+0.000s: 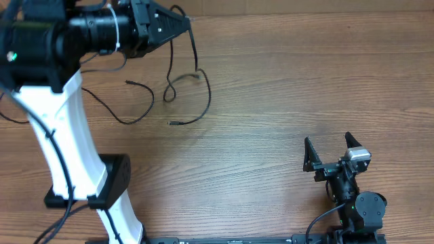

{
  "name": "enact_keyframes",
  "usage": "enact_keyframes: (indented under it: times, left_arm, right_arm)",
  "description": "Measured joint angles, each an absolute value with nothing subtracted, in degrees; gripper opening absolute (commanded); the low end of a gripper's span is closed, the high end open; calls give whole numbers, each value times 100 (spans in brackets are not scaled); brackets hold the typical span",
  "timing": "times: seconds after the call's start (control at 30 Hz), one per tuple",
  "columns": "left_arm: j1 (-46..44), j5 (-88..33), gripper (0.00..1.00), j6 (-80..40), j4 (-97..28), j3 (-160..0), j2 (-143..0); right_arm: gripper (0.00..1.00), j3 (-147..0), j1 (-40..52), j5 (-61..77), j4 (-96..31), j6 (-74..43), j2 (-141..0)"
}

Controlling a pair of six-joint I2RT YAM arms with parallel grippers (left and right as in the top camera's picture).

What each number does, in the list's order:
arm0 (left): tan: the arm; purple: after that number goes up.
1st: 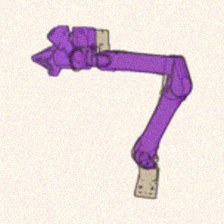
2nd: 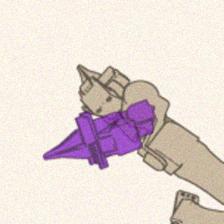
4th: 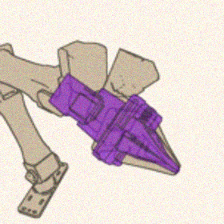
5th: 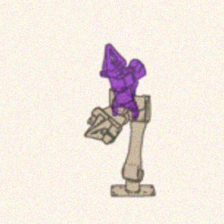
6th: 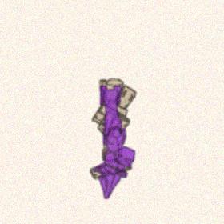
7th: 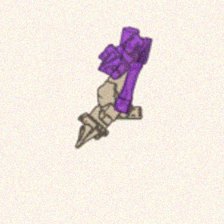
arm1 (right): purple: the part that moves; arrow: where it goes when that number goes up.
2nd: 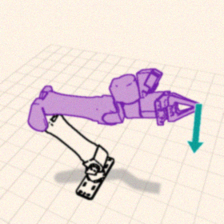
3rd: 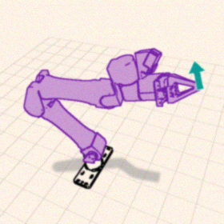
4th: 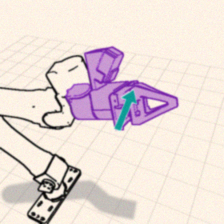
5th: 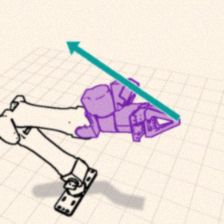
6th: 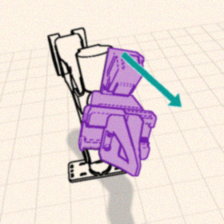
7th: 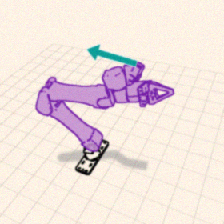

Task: Untangle cables
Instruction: 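Grasp the center black cable with the left gripper and lift it, then carry the held cable up and left with the left gripper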

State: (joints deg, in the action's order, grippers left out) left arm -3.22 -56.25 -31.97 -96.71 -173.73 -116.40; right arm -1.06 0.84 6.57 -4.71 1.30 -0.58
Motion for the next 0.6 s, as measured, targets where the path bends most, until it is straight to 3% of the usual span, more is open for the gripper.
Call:
enact_keyframes:
  times: [0.3,0.6]
  left_arm:
    - [-167,-4729,4,-3551,-9675,-17373,-10809]
    - [423,-5057,4,-3763,-9690,-17373,-10742]
  right_arm:
    - [100,-106,84,655,-469,132,-58]
    - [100,-106,84,657,-469,132,-58]
